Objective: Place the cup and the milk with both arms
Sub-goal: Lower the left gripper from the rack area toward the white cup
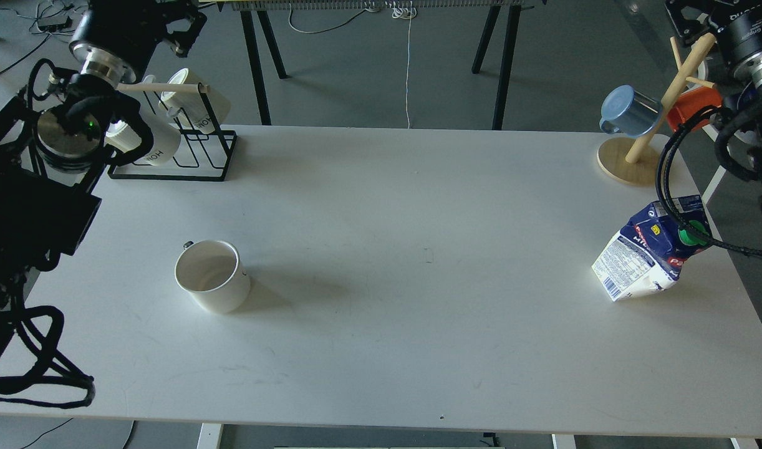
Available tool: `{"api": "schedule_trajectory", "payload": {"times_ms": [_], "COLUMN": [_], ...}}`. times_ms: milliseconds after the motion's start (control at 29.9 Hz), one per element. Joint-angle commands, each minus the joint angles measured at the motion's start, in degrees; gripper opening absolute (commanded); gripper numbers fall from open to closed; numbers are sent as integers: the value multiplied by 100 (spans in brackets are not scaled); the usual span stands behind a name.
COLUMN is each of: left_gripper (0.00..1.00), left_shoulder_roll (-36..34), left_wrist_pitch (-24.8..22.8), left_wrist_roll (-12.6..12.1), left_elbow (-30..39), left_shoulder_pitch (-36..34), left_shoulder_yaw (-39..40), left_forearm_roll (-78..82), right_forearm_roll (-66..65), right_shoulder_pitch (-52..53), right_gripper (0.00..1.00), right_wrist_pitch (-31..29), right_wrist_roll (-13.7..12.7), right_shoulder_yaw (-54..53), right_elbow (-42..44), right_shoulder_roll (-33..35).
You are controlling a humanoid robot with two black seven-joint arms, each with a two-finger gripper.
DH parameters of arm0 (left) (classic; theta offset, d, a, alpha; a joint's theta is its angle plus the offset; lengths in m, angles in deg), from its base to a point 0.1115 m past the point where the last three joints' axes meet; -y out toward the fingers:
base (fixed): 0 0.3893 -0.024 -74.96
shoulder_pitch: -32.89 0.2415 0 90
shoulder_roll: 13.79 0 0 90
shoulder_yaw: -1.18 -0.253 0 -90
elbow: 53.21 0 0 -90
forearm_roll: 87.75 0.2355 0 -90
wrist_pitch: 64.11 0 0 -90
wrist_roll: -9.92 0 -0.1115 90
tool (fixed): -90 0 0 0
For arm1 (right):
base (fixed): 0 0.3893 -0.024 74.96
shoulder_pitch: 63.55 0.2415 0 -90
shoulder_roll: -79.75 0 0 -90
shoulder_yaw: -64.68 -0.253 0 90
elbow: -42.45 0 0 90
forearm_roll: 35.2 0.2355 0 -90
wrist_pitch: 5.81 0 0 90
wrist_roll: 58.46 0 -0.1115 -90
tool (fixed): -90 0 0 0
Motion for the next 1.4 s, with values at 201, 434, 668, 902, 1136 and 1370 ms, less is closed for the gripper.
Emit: {"api": "schedule_trajectory", "payload": {"times_ms": [201, 434, 668, 902, 1136, 1370], "left_gripper": [99, 99, 99, 94, 94, 86], "left_shoulder_roll": [-200, -68, -278, -1727, -3204, -4724], "left_wrist_pitch": [-238, -203, -296, -296, -296, -296], "left_wrist_roll": [476, 458, 459, 546, 599, 564], "left_elbow": [-87, -579, -369, 685, 2108, 4041], "left_shoulder_pitch": [-273, -431, -388, -282, -238, 25], "left_shoulder_yaw": [-80, -80, -115, -1669, -2295, -2313], "left_forearm_roll": [1131, 1096, 1131, 2141, 3713, 5383], "right_forearm_roll": [-9, -17, -17, -9, -9, -9], "right_shoulder_pitch": [-12, 6, 6, 6, -29, -47], "right_gripper": [99, 99, 99, 99, 99, 99], "right_wrist_pitch": [0, 0, 0, 0, 0, 0], "right_wrist_roll": [0, 9, 18, 36, 44, 62], "right_shoulder_yaw": [14, 154, 190, 146, 137, 120], "right_elbow": [-47, -3, -20, -64, -73, -73], "right_shoulder_roll": [76, 67, 49, 50, 50, -30]}}
